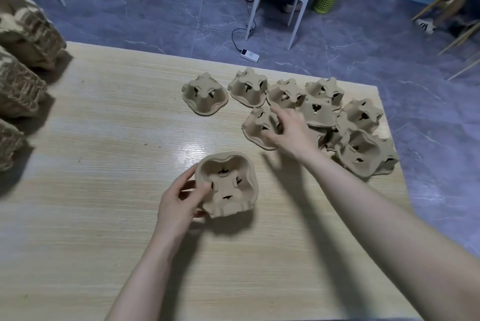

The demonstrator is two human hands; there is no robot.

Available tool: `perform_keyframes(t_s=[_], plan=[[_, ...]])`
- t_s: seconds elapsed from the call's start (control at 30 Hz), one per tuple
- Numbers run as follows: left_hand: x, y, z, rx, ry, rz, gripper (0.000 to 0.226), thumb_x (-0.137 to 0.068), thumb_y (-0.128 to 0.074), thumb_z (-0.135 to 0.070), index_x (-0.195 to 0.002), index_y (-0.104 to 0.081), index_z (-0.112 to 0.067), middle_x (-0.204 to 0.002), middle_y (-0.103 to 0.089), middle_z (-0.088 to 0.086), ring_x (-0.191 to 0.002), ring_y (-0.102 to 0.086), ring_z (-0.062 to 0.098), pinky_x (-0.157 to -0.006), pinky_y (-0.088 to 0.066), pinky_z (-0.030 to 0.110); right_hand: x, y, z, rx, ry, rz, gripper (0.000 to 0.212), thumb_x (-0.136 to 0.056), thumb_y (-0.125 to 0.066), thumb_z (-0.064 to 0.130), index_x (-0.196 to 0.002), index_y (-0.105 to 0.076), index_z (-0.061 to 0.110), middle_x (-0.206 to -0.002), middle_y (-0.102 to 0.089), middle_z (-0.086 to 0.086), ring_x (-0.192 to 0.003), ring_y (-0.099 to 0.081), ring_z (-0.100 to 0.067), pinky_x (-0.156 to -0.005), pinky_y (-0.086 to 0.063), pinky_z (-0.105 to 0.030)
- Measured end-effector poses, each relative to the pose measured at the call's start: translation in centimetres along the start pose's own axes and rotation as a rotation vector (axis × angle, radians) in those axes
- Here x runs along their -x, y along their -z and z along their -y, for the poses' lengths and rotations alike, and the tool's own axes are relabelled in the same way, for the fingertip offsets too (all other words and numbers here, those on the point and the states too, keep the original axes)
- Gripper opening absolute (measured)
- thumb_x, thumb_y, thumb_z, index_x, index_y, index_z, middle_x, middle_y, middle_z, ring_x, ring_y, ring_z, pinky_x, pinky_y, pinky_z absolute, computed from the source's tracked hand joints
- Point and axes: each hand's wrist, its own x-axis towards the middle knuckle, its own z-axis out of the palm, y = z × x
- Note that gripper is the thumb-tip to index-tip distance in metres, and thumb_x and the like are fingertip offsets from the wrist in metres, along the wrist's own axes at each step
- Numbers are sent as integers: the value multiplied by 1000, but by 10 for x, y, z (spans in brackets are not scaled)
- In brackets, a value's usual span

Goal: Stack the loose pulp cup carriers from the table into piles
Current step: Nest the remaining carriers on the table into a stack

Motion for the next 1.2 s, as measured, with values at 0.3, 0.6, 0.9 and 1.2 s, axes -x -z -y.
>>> perform_keyframes(t_s=[0.3, 0.6, 0.9, 1.2], plan=[[-9, 17, -5, 26, 19, 23, 41, -88, -71, -11, -124, -67, -30, -103, -72, 8, -76, -69, 8, -53, -52, 22, -38, -17, 4, 261, -175, 52, 53, -88, -59, 42, -129, -53, 8, -128, -55, -16, -122, -40, -35, -96, -38, -43], [-14, 22, -10, 11, 32, 73, 39, -88, -71, -12, -121, -67, -33, -101, -72, 4, -75, -70, 5, -54, -52, 22, 0, -11, 1, -47, 35, -121, 42, -72, -84, 28, -103, -63, 8, -140, -49, -11, -130, -38, -29, -107, -32, -38], [-15, 24, -10, -23, 32, 82, 38, -88, -72, -18, -119, -67, -40, -106, -72, 8, -90, -73, 19, -70, -62, 41, 37, -7, 2, 175, 204, -274, 32, -67, -85, 33, -88, -65, 18, -124, -61, 2, -104, -48, -22, -79, -23, -31], [-15, 22, -7, -44, 12, 75, 37, -89, -71, -17, -119, -67, -39, -98, -71, 0, -81, -69, 7, -58, -55, 25, 51, -2, 6, -177, 137, -261, 30, -86, -70, 10, -115, -62, 13, -103, -56, 5, -99, -54, -13, -88, -45, -30]])
